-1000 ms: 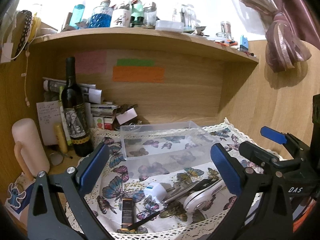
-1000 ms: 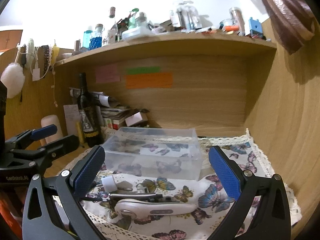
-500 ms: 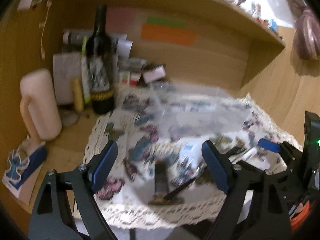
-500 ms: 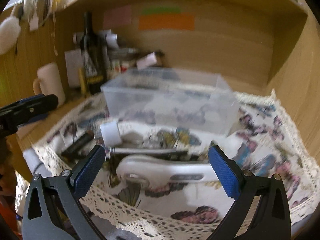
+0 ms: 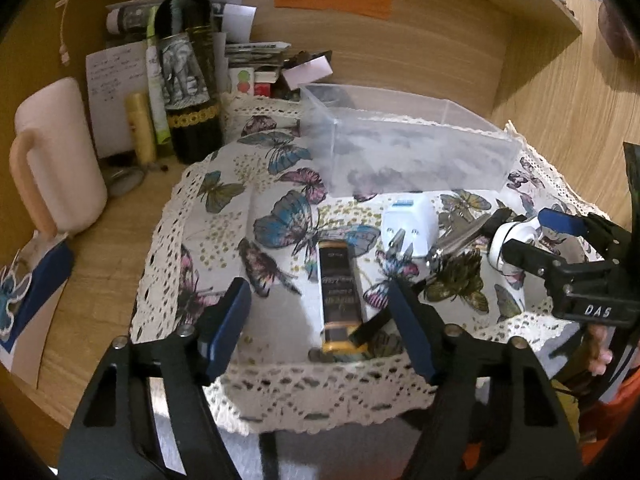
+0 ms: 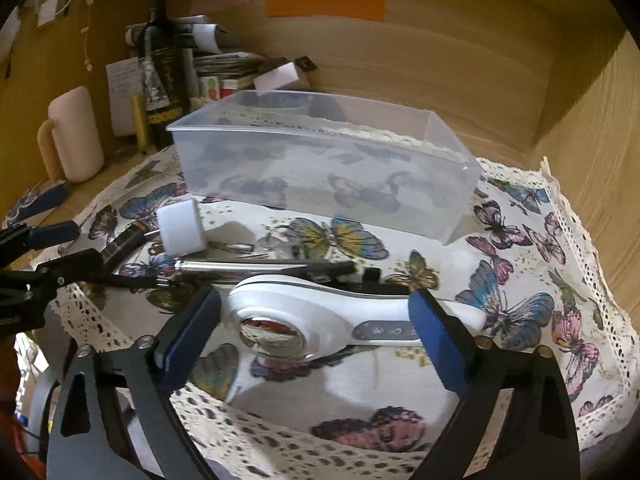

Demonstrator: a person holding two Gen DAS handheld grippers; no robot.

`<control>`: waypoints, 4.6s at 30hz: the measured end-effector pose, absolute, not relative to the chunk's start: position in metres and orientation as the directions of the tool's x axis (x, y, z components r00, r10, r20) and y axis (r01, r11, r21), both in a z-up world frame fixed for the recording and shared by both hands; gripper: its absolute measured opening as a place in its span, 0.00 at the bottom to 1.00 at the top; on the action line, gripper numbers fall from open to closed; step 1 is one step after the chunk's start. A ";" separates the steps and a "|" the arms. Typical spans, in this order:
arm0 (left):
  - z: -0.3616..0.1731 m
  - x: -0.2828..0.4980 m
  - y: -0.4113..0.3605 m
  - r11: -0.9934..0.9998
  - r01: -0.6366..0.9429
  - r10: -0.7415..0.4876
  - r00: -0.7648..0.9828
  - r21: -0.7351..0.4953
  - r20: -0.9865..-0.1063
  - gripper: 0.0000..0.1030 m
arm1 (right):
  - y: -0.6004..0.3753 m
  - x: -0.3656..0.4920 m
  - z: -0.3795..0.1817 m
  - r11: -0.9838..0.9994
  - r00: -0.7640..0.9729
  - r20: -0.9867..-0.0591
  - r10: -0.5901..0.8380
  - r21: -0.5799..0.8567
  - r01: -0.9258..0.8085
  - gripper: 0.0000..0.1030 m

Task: Organize rigid objects
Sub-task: 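Grasp the black-and-gold cylinder with the left tool while the right tool approaches the white device, then grasp the white handheld device with the right tool while the left tool lifts the cylinder, then carry both held objects into the clear box and open both tools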

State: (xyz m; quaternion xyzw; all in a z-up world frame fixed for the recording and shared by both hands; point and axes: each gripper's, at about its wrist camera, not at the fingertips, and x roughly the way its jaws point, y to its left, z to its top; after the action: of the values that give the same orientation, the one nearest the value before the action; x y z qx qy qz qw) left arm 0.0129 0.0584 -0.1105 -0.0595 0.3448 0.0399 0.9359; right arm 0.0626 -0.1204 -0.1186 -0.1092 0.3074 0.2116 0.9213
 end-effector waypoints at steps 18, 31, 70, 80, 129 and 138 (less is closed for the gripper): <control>-0.123 0.046 0.061 0.995 -0.071 0.005 0.708 -0.064 -0.706 0.22 | -0.153 0.082 -0.104 0.840 0.660 -0.695 0.287 -0.149 -0.522 0.88; -0.110 0.041 0.066 0.992 -0.068 -0.019 0.746 -0.104 -0.666 0.22 | -0.132 0.120 -0.120 0.714 0.570 -0.796 0.205 -0.276 -0.643 0.86; -0.038 0.054 0.023 1.000 -0.006 0.007 0.844 0.002 -0.537 0.22 | -0.187 0.095 -0.087 0.855 0.672 -0.677 0.299 -0.123 -0.504 0.33; -0.002 0.096 0.031 1.000 0.005 -0.019 0.864 -0.030 -0.504 0.22 | -0.189 0.111 -0.016 0.882 0.780 -0.504 0.371 -0.071 -0.465 0.33; -0.046 0.213 0.053 0.999 0.008 -0.033 0.740 -0.040 -0.671 0.38 | -0.058 0.240 -0.056 0.764 0.601 -0.738 0.308 -0.185 -0.619 0.51; 0.000 0.162 0.050 1.000 -0.014 0.006 0.847 -0.010 -0.531 0.75 | -0.089 0.204 -0.011 0.826 0.691 -0.628 0.358 -0.132 -0.548 0.69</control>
State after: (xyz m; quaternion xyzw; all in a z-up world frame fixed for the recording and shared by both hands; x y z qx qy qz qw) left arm 0.1616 0.0495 0.0000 -0.0066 0.2762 0.0051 0.9611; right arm 0.2036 -0.0887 -0.0110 -0.1567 0.3036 0.2500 0.9060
